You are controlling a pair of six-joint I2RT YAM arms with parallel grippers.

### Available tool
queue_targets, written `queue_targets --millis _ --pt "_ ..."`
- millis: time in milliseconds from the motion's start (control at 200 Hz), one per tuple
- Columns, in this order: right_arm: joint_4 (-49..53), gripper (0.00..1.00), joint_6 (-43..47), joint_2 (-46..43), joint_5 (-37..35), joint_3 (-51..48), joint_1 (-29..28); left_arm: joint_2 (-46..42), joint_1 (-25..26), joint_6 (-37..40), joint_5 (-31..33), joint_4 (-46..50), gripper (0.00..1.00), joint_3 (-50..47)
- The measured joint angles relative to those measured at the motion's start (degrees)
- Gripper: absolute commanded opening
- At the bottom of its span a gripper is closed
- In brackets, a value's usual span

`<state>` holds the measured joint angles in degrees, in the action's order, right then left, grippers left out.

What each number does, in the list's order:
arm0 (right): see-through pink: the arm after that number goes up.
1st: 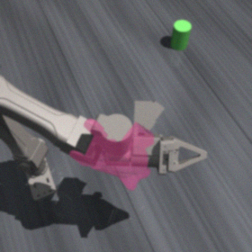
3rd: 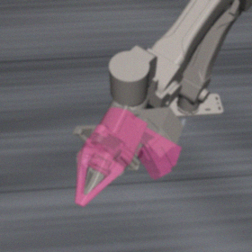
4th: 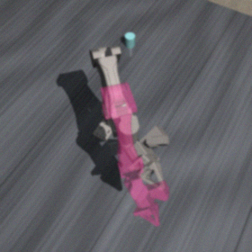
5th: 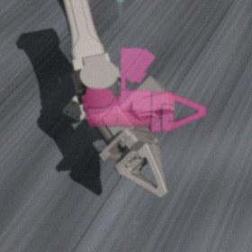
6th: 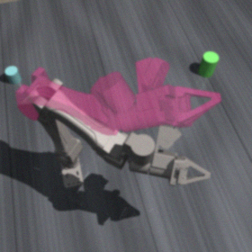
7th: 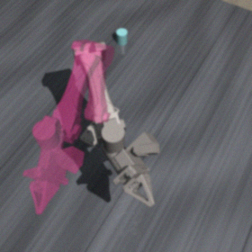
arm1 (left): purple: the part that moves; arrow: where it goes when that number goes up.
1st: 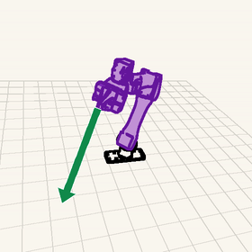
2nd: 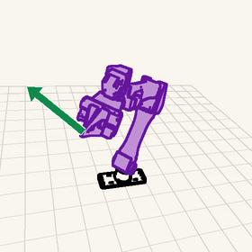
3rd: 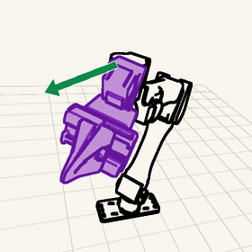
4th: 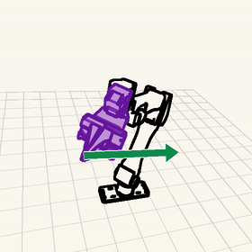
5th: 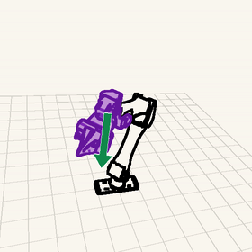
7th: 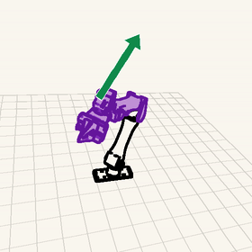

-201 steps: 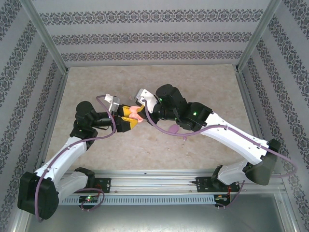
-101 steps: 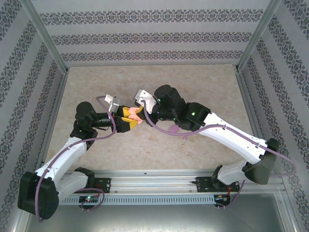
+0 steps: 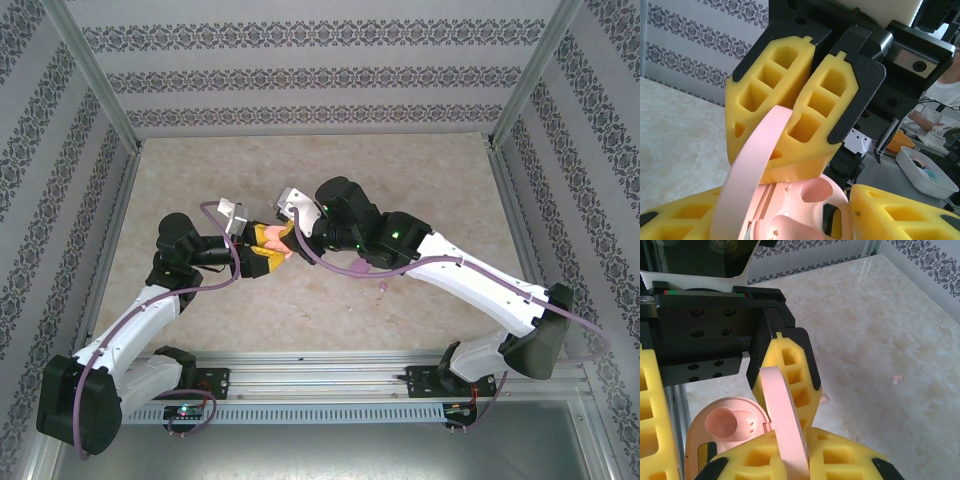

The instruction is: Insert wireless bluetooth earbuds into charging case

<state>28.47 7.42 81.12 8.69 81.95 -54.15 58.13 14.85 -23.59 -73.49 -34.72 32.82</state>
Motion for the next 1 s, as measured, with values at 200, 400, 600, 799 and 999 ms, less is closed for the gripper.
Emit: queue_targets --millis 200,400,600,799,999 --pt "0.0 0.01 -0.2 0.3 0.1 0.0 0.0 -0.2 0.0 1.2 -0.8 0.5 0.73 0.0" --pt "0.0 0.01 -1.1 0.6 1.0 0.0 0.0 -1.2 0.0 2.8 -1.1 2.6 0.6 0.0" --pt "0.5 0.01 -1.5 0.9 2.0 0.1 0.0 -1.5 -0.3 5.9 -1.1 5.7 0.63 0.0" --pt "0.5 0.01 -1.7 0.9 1.8 0.1 0.8 -1.8 -0.3 7.5 -1.5 7.3 0.74 0.0" --pt "0.6 0.01 -1.7 0.9 2.8 0.1 0.7 -1.9 -0.4 8.7 -0.6 8.6 0.51 0.0"
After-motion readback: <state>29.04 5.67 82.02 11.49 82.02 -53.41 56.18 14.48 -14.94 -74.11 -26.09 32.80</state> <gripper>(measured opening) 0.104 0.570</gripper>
